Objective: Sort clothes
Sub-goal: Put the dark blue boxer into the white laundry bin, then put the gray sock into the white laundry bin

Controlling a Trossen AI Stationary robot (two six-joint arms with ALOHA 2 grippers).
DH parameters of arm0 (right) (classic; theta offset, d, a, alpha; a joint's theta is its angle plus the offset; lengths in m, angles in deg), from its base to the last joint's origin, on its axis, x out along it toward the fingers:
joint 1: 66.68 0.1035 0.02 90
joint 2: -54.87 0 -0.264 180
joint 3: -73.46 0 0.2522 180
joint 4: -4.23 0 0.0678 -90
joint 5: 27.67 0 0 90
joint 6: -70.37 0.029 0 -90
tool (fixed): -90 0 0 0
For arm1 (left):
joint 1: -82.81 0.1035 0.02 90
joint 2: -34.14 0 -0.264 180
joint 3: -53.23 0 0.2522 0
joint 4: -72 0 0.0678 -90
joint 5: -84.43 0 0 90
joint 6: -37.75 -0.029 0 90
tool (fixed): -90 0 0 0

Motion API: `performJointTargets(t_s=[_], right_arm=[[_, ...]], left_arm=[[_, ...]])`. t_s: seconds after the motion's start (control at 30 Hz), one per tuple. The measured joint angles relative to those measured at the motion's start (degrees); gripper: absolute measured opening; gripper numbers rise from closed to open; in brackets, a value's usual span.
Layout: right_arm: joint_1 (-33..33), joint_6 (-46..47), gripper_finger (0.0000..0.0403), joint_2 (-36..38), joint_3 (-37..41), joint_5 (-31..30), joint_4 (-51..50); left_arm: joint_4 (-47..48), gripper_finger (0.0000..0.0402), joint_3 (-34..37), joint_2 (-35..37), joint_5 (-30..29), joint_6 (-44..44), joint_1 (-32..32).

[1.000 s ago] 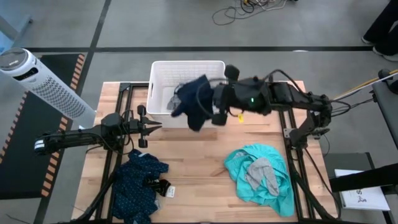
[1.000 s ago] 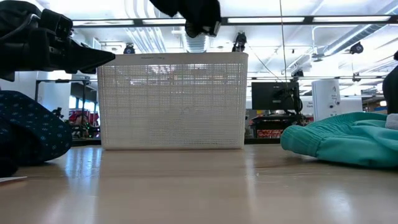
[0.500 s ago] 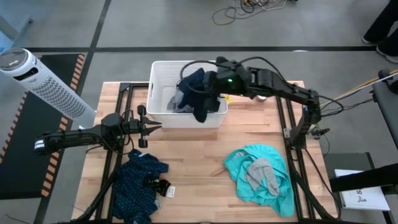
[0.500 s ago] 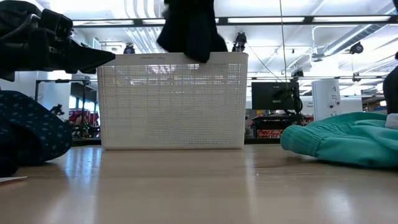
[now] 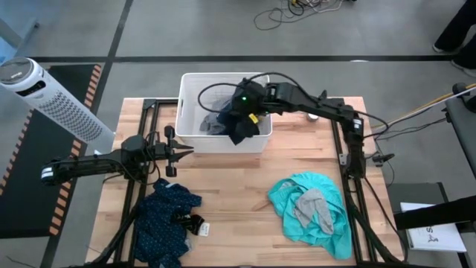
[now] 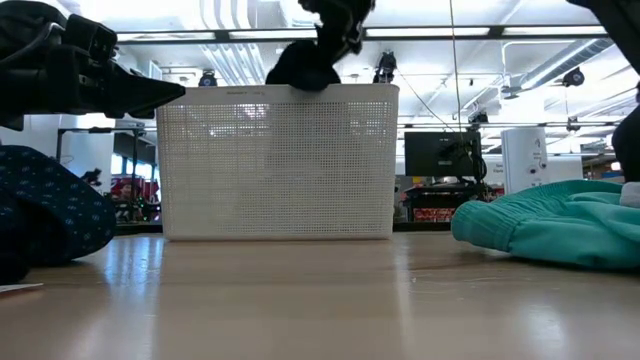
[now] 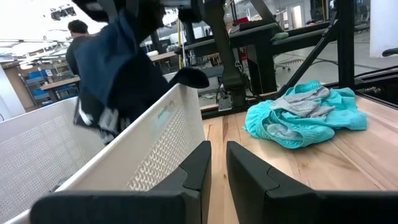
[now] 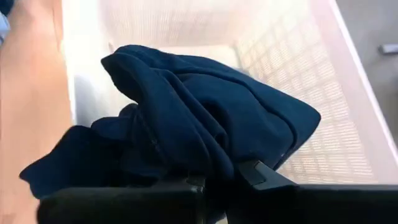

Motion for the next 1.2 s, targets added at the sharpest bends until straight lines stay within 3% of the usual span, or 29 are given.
performJointTargets(t_s=[0.17,0.5,0.63,0.73,0.9,1.07,1.2], right_arm=[[-1.0,1.64,0.0052,-1.87,0.0,-0.36,-0.29],[-1.32,2.76,0.0179,-2.53,0.0,-0.45,-1.0],[-1.24,2.89,0.0208,-2.23,-2.95,-0.45,-5.66],[-0.81,3.06,0.0201,-1.91,-6.49,0.08,-12.77],[1.87,3.33,0.0148,0.16,-7.96,1.09,-22.12],[6.03,7.27,0.0103,4.75,-5.09,1.06,-25.56],[10.23,11.05,0.0095,8.56,-0.29,1.11,-25.76]], left_arm=[[-0.01,0.0038,0.0,0.02,-0.01,0.0,-0.02],[-0.02,0.0038,0.0,0.0,0.0,0.0,0.0],[-0.01,0.0038,0.0,0.0,-0.01,0.0,-0.02],[0.0,0.0038,0.0,0.0,0.0,0.0,-0.02],[0.0,0.0038,0.0,0.0,0.0,0.0,0.0],[0.0,0.0038,0.0,0.0,0.0,0.0,-0.02],[0.0,0.0038,0.0,0.0,0.0,0.0,-0.02]])
